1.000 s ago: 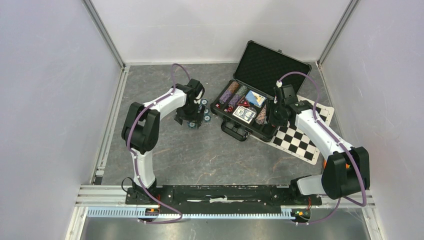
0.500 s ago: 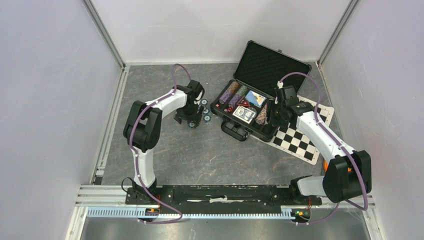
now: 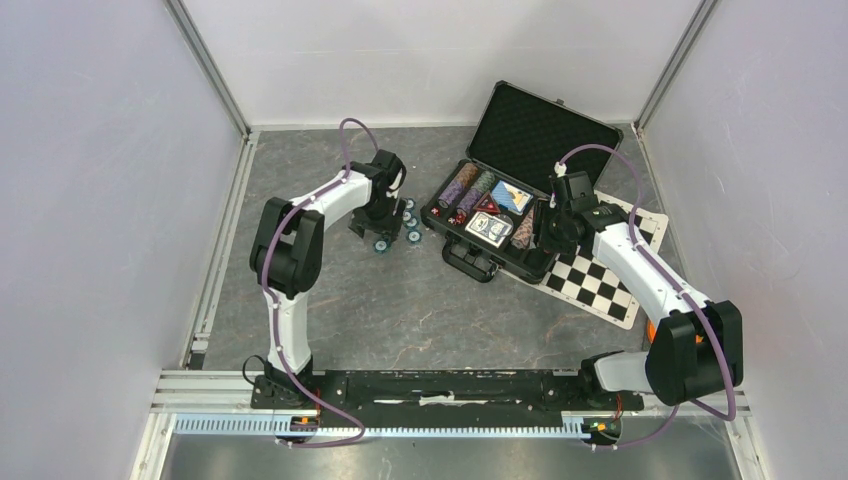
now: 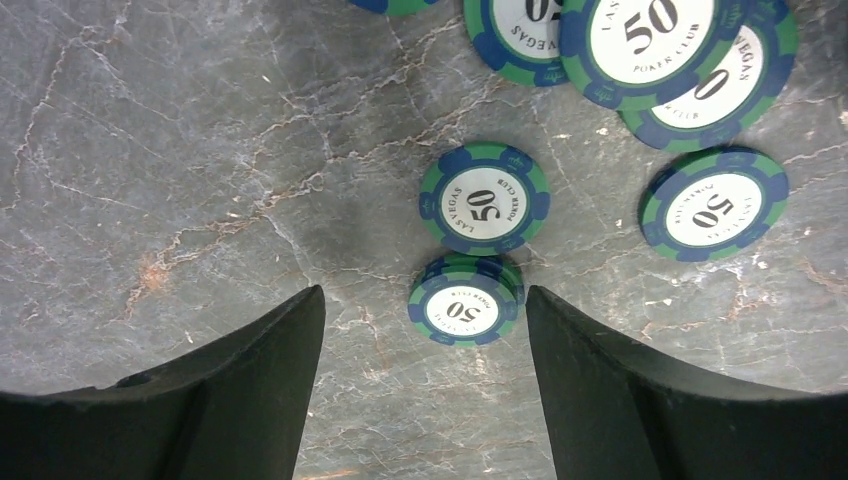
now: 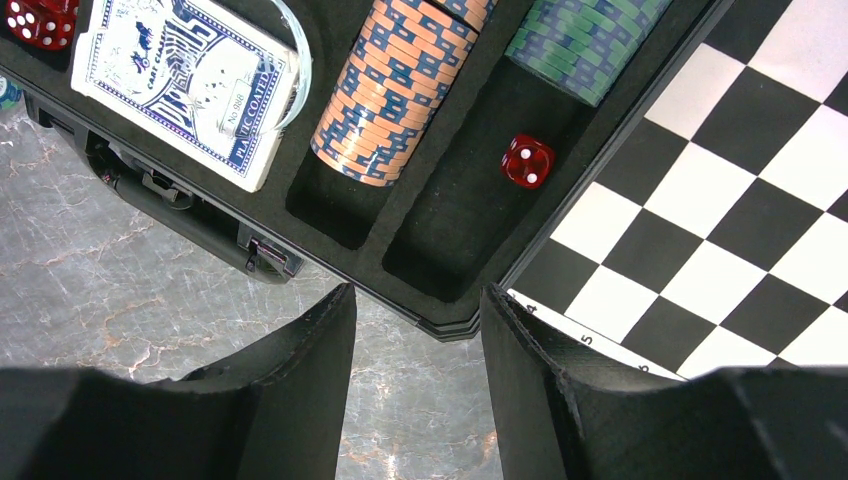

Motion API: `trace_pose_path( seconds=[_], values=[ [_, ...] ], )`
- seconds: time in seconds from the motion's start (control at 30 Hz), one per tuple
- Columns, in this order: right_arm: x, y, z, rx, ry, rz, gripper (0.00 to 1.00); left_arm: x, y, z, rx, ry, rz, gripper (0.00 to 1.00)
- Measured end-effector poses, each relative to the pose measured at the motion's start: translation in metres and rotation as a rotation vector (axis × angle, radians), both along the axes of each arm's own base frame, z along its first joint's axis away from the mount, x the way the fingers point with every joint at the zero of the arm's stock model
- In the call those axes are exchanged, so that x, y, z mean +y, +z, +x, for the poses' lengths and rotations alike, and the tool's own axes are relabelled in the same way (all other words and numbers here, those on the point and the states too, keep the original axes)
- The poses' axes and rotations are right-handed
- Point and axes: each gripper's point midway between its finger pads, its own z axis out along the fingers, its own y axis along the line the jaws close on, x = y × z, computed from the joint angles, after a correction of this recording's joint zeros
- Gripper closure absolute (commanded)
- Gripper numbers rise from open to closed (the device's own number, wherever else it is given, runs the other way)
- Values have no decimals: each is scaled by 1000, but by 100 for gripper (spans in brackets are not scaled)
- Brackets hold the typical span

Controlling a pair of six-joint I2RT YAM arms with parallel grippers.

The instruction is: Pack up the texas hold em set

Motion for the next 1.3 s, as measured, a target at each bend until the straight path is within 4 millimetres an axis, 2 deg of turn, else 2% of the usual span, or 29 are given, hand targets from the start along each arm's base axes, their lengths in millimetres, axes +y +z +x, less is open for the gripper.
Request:
trace_pose_path(
  seconds=[0.23, 0.4, 0.93, 1.03, 1.17, 1.3],
  values=[
    [0, 0, 0, 1, 0, -1, 46, -4, -2, -6, 21, -7, -27, 16],
    [0, 0, 0, 1, 0, -1, 46, -4, -8, -17, 55, -11, -38, 22],
    [-1, -1, -1, 5, -1, -2, 46, -12, -9, -10, 31, 14, -76, 34],
    [0, -1, -1, 5, -1, -2, 46, -12, -9, -10, 27, 15, -78, 40],
    [0, -1, -1, 5, -1, -2, 46, -12, -10, -9, 23, 16, -79, 53],
    [0, -1, -1, 5, -2, -1, 46, -12, -10, -9, 21, 18, -80, 60]
  ],
)
